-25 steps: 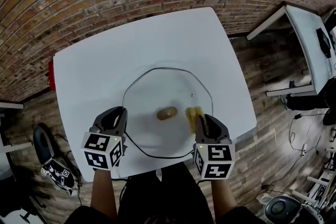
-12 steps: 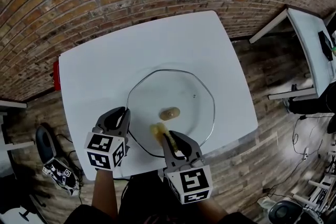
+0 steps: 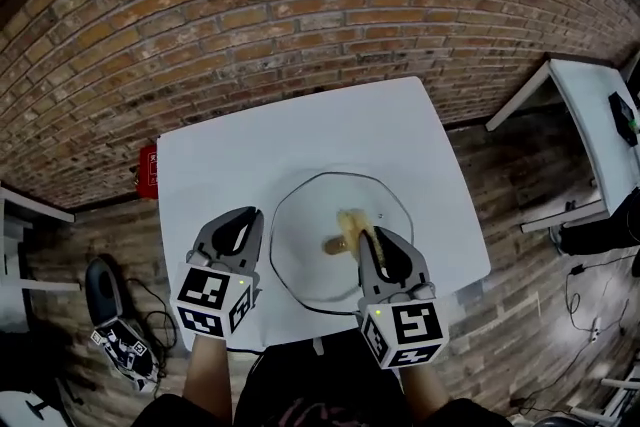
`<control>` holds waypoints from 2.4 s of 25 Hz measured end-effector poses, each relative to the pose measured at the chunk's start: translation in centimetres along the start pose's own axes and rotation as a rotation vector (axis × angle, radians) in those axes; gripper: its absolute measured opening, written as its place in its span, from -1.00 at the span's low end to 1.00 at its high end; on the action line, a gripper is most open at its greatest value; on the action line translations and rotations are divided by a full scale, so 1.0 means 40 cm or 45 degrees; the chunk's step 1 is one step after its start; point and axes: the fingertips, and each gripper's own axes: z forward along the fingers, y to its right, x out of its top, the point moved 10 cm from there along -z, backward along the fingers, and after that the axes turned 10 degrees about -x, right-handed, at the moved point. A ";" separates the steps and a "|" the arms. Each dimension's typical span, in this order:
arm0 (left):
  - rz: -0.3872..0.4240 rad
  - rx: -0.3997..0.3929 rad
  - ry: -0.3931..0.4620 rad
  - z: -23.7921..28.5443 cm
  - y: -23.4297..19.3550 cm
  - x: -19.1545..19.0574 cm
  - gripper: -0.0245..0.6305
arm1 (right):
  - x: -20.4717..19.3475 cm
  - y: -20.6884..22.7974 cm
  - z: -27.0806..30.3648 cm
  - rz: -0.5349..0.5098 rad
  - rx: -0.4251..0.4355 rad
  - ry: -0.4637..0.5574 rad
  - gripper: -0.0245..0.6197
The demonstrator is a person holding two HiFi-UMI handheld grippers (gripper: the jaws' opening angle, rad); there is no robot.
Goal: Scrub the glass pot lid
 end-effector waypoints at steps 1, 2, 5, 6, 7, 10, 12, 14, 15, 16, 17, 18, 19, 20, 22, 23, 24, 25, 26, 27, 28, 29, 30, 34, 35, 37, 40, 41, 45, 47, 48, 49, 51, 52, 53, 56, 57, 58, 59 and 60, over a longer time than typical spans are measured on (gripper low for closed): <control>0.021 0.011 0.039 -0.019 0.005 0.028 -0.84 | 0.024 0.001 -0.003 0.003 0.001 0.037 -0.75; 0.041 0.023 0.075 -0.037 0.011 0.055 -0.85 | 0.050 0.002 -0.006 0.007 0.004 0.075 -0.75; 0.106 0.068 0.169 -0.083 0.028 0.132 -0.87 | 0.131 0.003 -0.012 0.013 0.028 0.188 -0.75; 0.125 0.085 0.195 -0.096 0.032 0.155 -0.88 | 0.158 0.002 -0.015 0.010 0.036 0.223 -0.75; 0.142 0.102 0.221 -0.109 0.034 0.176 -0.88 | 0.184 0.000 -0.019 0.006 0.045 0.256 -0.75; 0.183 0.147 0.296 -0.145 0.041 0.234 -0.88 | 0.249 -0.005 -0.032 -0.002 0.059 0.340 -0.75; 0.207 0.169 0.350 -0.165 0.045 0.268 -0.88 | 0.287 -0.005 -0.039 -0.006 0.062 0.391 -0.75; 0.232 0.192 0.403 -0.185 0.049 0.299 -0.88 | 0.323 -0.008 -0.048 -0.008 0.064 0.441 -0.75; 0.241 0.200 0.427 -0.194 0.051 0.313 -0.88 | 0.340 -0.011 -0.054 -0.010 0.064 0.464 -0.75; 0.250 0.207 0.449 -0.201 0.054 0.325 -0.88 | 0.356 -0.015 -0.060 -0.013 0.066 0.484 -0.75; 0.259 0.212 0.470 -0.208 0.057 0.338 -0.88 | 0.372 -0.019 -0.065 -0.018 0.068 0.504 -0.75; 0.268 0.216 0.491 -0.213 0.059 0.351 -0.88 | 0.388 -0.024 -0.068 -0.024 0.073 0.524 -0.75; 0.275 0.220 0.511 -0.217 0.061 0.363 -0.88 | 0.404 -0.029 -0.070 -0.031 0.078 0.543 -0.75; 0.282 0.224 0.529 -0.222 0.064 0.374 -0.88 | 0.418 -0.036 -0.073 -0.040 0.082 0.559 -0.75; 0.292 0.231 0.554 -0.233 0.069 0.392 -0.88 | 0.439 -0.047 -0.079 -0.053 0.087 0.579 -0.75; 0.295 0.232 0.564 -0.237 0.072 0.399 -0.88 | 0.445 -0.052 -0.083 -0.056 0.087 0.587 -0.75; 0.295 0.231 0.573 -0.240 0.074 0.404 -0.88 | 0.450 -0.055 -0.086 -0.057 0.087 0.592 -0.75; 0.294 0.229 0.581 -0.242 0.076 0.409 -0.88 | 0.453 -0.057 -0.088 -0.056 0.088 0.596 -0.75; 0.294 0.228 0.589 -0.244 0.078 0.413 -0.88 | 0.454 -0.060 -0.090 -0.054 0.088 0.596 -0.75; 0.296 0.228 0.596 -0.244 0.079 0.418 -0.88 | 0.455 -0.062 -0.090 -0.052 0.088 0.596 -0.75; 0.299 0.228 0.601 -0.244 0.080 0.422 -0.88 | 0.455 -0.065 -0.090 -0.051 0.086 0.594 -0.75; 0.300 0.227 0.604 -0.243 0.081 0.425 -0.88 | 0.453 -0.067 -0.090 -0.053 0.083 0.591 -0.75; 0.299 0.228 0.603 -0.244 0.082 0.425 -0.88 | 0.452 -0.070 -0.091 -0.057 0.080 0.587 -0.75; 0.282 0.242 0.586 -0.249 0.075 0.415 -0.88 | 0.451 -0.074 -0.098 -0.074 0.069 0.585 -0.75; 0.277 0.244 0.581 -0.249 0.072 0.413 -0.88 | 0.452 -0.073 -0.099 -0.076 0.063 0.586 -0.75; 0.267 0.249 0.572 -0.250 0.066 0.411 -0.88 | 0.452 -0.071 -0.100 -0.078 0.052 0.583 -0.75; 0.255 0.266 0.569 -0.254 0.063 0.409 -0.88 | 0.449 -0.072 -0.104 -0.083 0.045 0.577 -0.75; 0.253 0.269 0.567 -0.255 0.064 0.408 -0.88 | 0.447 -0.073 -0.106 -0.085 0.043 0.576 -0.75; 0.242 0.258 0.565 -0.260 0.072 0.402 -0.88 | 0.440 -0.076 -0.119 -0.089 0.032 0.578 -0.75; 0.229 0.250 0.574 -0.264 0.076 0.400 -0.88 | 0.436 -0.073 -0.126 -0.088 0.025 0.580 -0.75; 0.225 0.252 0.575 -0.266 0.079 0.399 -0.88 | 0.433 -0.071 -0.130 -0.086 0.021 0.580 -0.75; 0.226 0.258 0.571 -0.268 0.082 0.398 -0.88 | 0.431 -0.069 -0.134 -0.085 0.016 0.579 -0.75; 0.229 0.264 0.561 -0.270 0.086 0.394 -0.88 | 0.426 -0.068 -0.141 -0.084 0.007 0.577 -0.75; 0.230 0.264 0.557 -0.272 0.087 0.392 -0.88 | 0.424 -0.068 -0.144 -0.085 0.004 0.576 -0.75; 0.232 0.263 0.554 -0.273 0.088 0.390 -0.88 | 0.423 -0.070 -0.147 -0.086 0.001 0.577 -0.75; 0.235 0.266 0.549 -0.277 0.091 0.384 -0.88 | 0.419 -0.073 -0.155 -0.091 -0.003 0.582 -0.75; 0.237 0.270 0.548 -0.278 0.093 0.383 -0.88 | 0.418 -0.073 -0.157 -0.092 -0.004 0.583 -0.75; 0.241 0.274 0.546 -0.279 0.095 0.381 -0.88 | 0.417 -0.072 -0.159 -0.094 -0.006 0.584 -0.75; 0.244 0.276 0.546 -0.279 0.097 0.380 -0.88 | 0.417 -0.072 -0.160 -0.094 -0.007 0.583 -0.75; 0.245 0.276 0.546 -0.280 0.098 0.380 -0.88 | 0.417 -0.071 -0.161 -0.095 -0.009 0.583 -0.75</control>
